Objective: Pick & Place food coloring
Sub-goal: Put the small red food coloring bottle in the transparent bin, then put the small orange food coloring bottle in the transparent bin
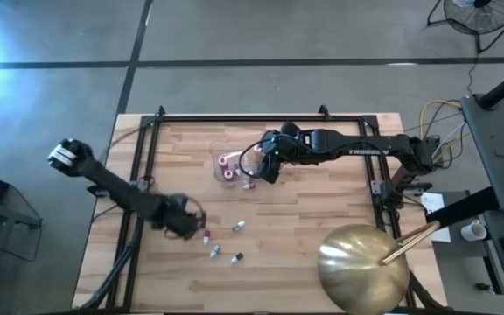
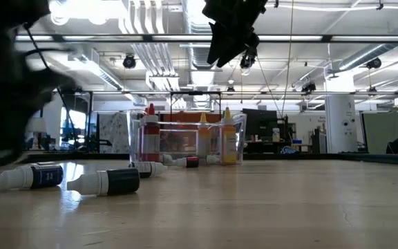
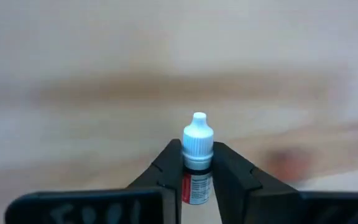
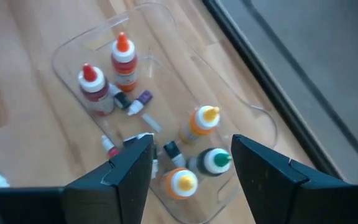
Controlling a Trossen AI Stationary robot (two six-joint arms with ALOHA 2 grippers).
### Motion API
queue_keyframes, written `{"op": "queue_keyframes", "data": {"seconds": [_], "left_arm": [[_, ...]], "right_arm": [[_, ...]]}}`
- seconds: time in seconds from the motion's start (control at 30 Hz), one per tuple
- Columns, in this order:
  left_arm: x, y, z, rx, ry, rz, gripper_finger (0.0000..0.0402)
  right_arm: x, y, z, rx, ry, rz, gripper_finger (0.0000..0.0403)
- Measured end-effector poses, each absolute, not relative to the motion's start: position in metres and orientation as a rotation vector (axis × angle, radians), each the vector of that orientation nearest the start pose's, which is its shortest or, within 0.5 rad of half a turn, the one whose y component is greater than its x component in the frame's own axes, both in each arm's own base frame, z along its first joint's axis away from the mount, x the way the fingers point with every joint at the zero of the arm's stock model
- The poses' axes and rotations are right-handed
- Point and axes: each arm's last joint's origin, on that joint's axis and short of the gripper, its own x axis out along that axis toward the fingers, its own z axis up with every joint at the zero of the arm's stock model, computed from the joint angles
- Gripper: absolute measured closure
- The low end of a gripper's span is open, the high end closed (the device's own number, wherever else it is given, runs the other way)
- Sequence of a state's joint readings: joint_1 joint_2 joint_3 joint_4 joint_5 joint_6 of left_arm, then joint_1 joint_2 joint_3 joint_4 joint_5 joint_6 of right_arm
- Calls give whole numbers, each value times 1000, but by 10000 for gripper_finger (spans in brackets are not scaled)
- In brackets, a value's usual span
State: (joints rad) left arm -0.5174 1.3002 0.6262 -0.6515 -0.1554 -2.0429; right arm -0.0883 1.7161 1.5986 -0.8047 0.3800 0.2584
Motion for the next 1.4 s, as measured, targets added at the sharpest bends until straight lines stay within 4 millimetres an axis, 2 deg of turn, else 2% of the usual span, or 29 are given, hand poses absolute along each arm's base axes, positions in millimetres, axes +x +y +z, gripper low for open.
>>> {"op": "queue_keyframes", "data": {"seconds": [0.1, 0.27, 0.33, 0.4, 0.47, 0.53, 0.67, 0.8, 0.97, 1.03, 1.1, 1.2, 1.3, 1.4], "left_arm": [[186, -69, 188, -1255, 769, 871, 358], [195, -17, 255, -921, 348, 807, 357], [199, 2, 283, -816, 228, 774, 357], [203, 21, 300, -718, 161, 746, 356], [210, 41, 310, -674, 142, 665, 353], [216, 63, 311, -713, 131, 623, 338], [223, 88, 302, -808, 209, 630, 273], [227, 85, 314, -806, 243, 592, 217], [227, 76, 358, -561, 120, 514, 190], [224, 71, 373, -491, 114, 459, 189], [222, 65, 378, -457, 177, 378, 189], [220, 53, 369, -416, 355, 257, 189], [215, 40, 344, -408, 573, 228, 188], [209, 24, 316, -437, 766, 232, 188]], "right_arm": [[363, -44, 321, 68, 850, -593, 193], [361, -46, 323, 51, 840, -634, 193], [360, -46, 323, 57, 842, -637, 193], [360, -46, 323, 62, 842, -640, 193], [360, -46, 323, 61, 843, -640, 193], [360, -46, 322, 62, 844, -641, 193], [358, -46, 321, 64, 859, -657, 193], [353, -47, 319, 74, 887, -723, 193], [351, -47, 318, 64, 908, -742, 193], [351, -45, 317, 56, 939, -674, 193], [352, -41, 315, 53, 993, -507, 193], [357, -36, 303, 24, 1056, -258, 193], [365, -33, 283, -22, 1070, -106, 193], [376, -36, 273, -35, 1018, -13, 193]]}}
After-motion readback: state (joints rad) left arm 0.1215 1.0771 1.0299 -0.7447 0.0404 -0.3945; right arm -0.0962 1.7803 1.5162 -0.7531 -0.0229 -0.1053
